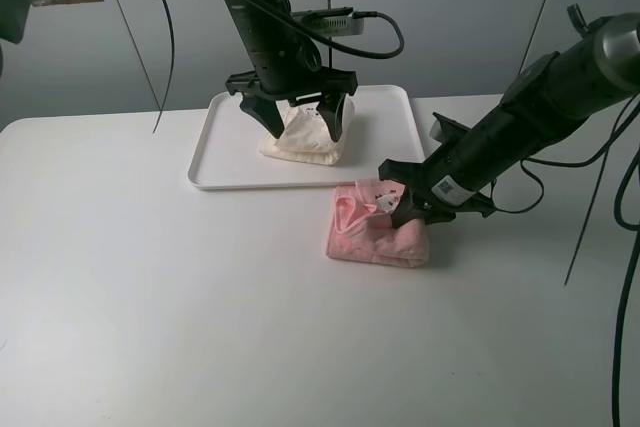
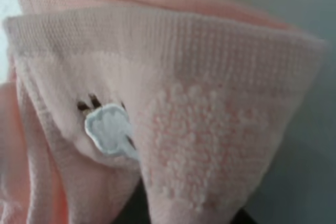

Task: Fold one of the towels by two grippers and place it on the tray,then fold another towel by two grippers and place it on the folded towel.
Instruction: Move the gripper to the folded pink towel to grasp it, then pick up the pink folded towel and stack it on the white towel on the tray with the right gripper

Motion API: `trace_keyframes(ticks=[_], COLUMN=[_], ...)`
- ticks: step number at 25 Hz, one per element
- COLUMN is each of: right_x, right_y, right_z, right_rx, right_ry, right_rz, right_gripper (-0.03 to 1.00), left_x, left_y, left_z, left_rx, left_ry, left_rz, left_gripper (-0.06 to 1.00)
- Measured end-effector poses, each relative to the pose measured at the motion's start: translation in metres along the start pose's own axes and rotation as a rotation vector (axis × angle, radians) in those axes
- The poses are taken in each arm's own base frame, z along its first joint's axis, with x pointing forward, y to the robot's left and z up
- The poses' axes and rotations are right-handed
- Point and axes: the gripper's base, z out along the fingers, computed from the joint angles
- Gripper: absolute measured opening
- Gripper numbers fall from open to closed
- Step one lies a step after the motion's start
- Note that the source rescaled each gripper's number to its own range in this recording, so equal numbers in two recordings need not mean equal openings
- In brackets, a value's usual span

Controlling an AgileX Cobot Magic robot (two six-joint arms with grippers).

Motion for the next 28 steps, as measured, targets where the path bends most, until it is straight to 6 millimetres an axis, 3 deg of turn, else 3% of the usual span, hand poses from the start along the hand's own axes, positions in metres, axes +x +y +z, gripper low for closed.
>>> trace_keyframes(ticks=[7, 15, 21, 28], right_x=[0.003, -0.020, -0.051, -0.080], right_y=[0.007, 0.056, 0.093, 0.136], right_z=[-0.003, -0.034, -0.053, -0.031], right_rx=[-0.059, -0.351, -0.470, -0.528], right_ry=[0.044, 0.070, 0.029, 0.060], right_rz=[-0.056, -0.179, -0.269, -0.334], right_gripper=[0.13, 0.13, 0.13, 0.13], left_x=[0.001, 0.003, 0.001, 0.003], left_y=[-0.010, -0.009, 0.020, 0.044], left_z=[-0.009, -0.070, -0.114, -0.143], left_rx=[0.093, 0.104, 0.093, 0.080], left_ry=[-0.006, -0.133, -0.228, -0.293], left_rz=[0.069, 0.198, 0.153, 0.122], left_gripper=[1.00, 1.00, 1.00, 1.00])
